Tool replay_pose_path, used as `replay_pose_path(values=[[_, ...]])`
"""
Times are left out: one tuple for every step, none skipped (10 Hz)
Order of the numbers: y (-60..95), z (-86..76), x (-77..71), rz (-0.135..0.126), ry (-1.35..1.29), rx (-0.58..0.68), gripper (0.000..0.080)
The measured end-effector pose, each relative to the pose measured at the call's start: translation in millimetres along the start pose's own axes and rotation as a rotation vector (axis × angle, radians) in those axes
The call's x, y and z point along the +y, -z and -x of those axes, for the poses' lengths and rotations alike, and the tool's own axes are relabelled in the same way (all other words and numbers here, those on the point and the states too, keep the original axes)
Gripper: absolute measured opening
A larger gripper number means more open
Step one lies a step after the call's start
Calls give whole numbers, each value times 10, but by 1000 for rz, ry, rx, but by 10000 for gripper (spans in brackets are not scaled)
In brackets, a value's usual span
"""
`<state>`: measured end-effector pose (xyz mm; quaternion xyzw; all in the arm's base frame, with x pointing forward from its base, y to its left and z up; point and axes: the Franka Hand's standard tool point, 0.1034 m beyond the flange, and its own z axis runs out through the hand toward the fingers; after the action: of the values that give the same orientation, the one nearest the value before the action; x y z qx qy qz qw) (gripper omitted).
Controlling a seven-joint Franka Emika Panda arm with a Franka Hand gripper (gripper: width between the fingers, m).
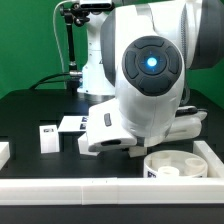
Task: Assemble stool
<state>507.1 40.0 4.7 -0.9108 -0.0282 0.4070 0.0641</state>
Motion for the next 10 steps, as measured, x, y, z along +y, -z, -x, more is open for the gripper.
replay_pose_path(values=[[1,0,7,-2,3,0,457],[1,0,9,-2,8,1,324],[2,0,6,-2,15,1,325],[2,1,3,-1,33,1,325],[4,2,1,-2,37,1,325],[11,3,-2,-3,36,2,325],[50,42,-63,-29,10,-6,325],[140,105,-157,-61,-19,-14,325],[259,177,-251,-59,-30,-28,325],[408,226,-375,-59,-63,-25,325]])
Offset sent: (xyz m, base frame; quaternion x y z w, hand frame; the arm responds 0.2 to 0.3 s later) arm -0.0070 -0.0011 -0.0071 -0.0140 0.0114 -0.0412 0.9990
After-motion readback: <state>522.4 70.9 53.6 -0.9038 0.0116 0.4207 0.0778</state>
